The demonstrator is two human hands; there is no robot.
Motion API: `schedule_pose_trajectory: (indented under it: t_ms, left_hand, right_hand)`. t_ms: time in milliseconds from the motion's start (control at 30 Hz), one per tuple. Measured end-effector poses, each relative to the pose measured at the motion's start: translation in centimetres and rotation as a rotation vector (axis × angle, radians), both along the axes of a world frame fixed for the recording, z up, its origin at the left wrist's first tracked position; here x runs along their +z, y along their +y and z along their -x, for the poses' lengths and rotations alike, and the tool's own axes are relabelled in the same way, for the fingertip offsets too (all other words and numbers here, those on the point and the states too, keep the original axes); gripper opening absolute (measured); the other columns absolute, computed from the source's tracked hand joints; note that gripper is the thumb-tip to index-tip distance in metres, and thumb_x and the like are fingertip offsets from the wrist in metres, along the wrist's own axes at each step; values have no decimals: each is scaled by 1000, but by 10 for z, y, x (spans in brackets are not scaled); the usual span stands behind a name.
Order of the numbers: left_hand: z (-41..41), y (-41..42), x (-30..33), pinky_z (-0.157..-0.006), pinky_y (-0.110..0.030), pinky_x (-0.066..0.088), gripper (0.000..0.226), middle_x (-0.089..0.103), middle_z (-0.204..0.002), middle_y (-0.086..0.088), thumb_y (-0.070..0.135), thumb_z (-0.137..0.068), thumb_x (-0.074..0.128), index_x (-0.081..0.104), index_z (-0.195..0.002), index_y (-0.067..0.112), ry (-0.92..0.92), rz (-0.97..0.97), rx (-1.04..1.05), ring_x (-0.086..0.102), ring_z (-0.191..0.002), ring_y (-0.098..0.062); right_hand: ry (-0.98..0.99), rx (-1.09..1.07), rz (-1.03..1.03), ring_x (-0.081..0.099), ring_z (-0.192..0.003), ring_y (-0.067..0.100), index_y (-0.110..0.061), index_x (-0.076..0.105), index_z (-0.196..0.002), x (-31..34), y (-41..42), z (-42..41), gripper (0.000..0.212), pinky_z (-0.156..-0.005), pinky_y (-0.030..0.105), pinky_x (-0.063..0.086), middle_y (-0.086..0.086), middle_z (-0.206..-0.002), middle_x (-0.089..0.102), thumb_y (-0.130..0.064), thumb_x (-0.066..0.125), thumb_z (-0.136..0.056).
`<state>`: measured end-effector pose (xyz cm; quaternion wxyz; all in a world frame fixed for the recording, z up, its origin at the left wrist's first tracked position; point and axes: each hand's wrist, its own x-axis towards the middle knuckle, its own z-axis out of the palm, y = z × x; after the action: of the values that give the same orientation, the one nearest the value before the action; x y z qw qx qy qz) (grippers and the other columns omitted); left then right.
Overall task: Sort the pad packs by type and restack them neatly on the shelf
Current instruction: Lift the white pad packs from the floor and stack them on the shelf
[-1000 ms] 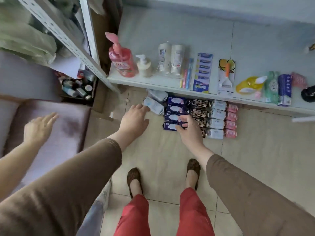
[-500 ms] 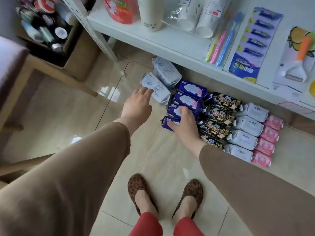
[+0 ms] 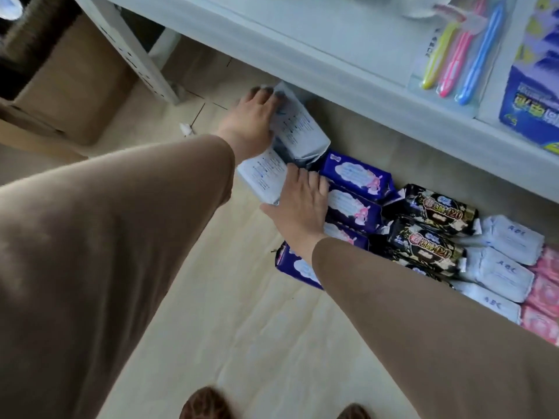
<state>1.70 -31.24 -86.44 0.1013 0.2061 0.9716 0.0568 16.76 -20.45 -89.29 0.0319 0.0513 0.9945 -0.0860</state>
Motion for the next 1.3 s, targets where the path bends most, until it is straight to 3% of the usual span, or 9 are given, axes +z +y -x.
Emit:
schedule_pose_trajectory:
  t_ms: [133, 233, 367, 467, 567, 733, 900, 1133, 1300]
  left_hand:
    - [28, 22, -10, -114, -49, 27, 89, 19, -161, -5, 12, -82, 66, 18, -155, 25, -25, 168, -142, 13, -148, -32]
    - [33, 30, -11, -109, -50, 33, 93, 23, -159, -4, 13, -83, 68, 12, -156, 29, -24, 305, -178, 20, -143, -36]
    - [25, 22, -5, -100, -42, 38, 77, 46, -139, -10, 28, -77, 78, 39, -142, 13, 79, 450, -221, 35, -128, -34]
    - [12, 1, 12, -99, -40, 36, 85, 52, -131, -6, 46, -68, 81, 44, -137, 13, 127, 462, -210, 39, -123, -31]
    - [-10, -20, 48, -90, -42, 41, 84, 53, -123, -7, 45, -63, 85, 46, -131, 14, 45, 388, -106, 45, -115, -33]
    - [-66, -49, 146, -66, -41, 48, 90, 45, -126, -7, 37, -62, 88, 40, -136, 20, -115, 232, 64, 45, -114, -31]
    - [-121, -57, 279, -78, -44, 56, 96, 45, -127, -2, 48, -60, 86, 36, -138, 27, -235, 119, 104, 45, -116, -26]
    - [-156, -56, 497, -92, -41, 48, 99, 51, -124, -3, 66, -55, 76, 41, -136, 23, -248, -40, 37, 49, -114, -30]
    - [-149, -63, 646, -91, -39, 48, 94, 52, -122, 4, 76, -55, 64, 43, -133, 28, -115, -172, -82, 51, -110, -23]
  right_hand:
    - [76, 82, 17, 56, -105, 26, -19, 48, -120, -8, -1, -2, 68, -105, 40, 31, 5, -107, 64, -45, 74, -62]
    - [62, 181, 0, 59, -103, 25, -17, 45, -124, -13, -2, -8, 76, -110, 42, 31, 5, -107, 63, -41, 80, -60]
    - [-11, 141, 56, 62, -98, 22, -14, 46, -122, -13, -10, 0, 78, -115, 41, 25, 3, -103, 63, -50, 84, -64]
    - [-29, 106, 162, 60, -97, 21, -17, 49, -118, 4, -17, -3, 66, -110, 38, 28, 1, -103, 61, -47, 79, -67]
    - [-59, 99, 340, 57, -104, 23, -21, 48, -122, 43, -18, -26, 71, -97, 34, 36, 0, -112, 58, -41, 83, -65]
    - [-214, 76, 619, 54, -113, 18, -30, 40, -129, 156, 2, -77, 80, -82, 34, 50, -5, -122, 55, -38, 86, -64]
    - [-328, 82, 759, 62, -100, 9, -39, 38, -118, 302, 43, -122, 80, -76, 23, 50, -7, -114, 64, -41, 92, -59]
    - [-290, 89, 858, 59, -111, 0, -38, 46, -128, 523, 79, -148, 83, -86, 16, 46, -20, -122, 62, -41, 92, -58]
    - [-224, 81, 940, 66, -100, 15, -45, 49, -122, 663, 91, -145, 79, -81, 29, 52, -15, -111, 69, -49, 92, -57]
